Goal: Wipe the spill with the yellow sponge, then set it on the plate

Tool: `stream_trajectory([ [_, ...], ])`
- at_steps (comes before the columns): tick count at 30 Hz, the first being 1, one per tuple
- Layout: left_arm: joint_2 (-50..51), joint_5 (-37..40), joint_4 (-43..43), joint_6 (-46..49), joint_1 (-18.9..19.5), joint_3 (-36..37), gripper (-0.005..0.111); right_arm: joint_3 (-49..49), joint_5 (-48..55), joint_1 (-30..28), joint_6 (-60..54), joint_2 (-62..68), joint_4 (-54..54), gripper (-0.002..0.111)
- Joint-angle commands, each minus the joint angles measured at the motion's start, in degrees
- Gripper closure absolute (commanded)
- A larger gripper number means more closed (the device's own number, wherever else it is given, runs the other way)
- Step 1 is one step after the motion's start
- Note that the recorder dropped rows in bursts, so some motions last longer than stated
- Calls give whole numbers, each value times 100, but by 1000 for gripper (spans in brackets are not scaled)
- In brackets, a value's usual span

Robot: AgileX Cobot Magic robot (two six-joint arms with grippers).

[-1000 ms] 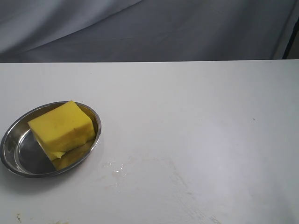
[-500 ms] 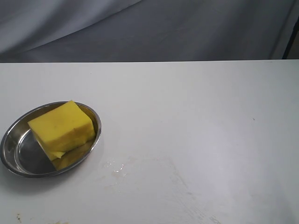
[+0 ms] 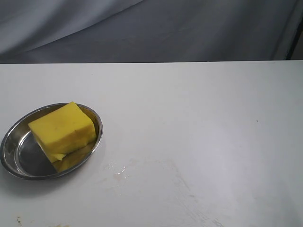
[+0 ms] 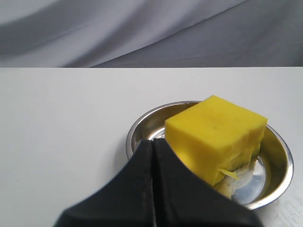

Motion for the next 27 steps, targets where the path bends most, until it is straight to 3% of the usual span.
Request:
stream_trajectory([
  [1,-28,-58,-11,-7,15,21,107,14,-9,-40,8,-34,31,108],
  [18,-28,-58,-11,-7,15,21,107,14,-9,-40,8,-34,31,108],
  [27,-28,-58,-11,-7,15,21,107,14,-21,704,8,-23,31,108],
])
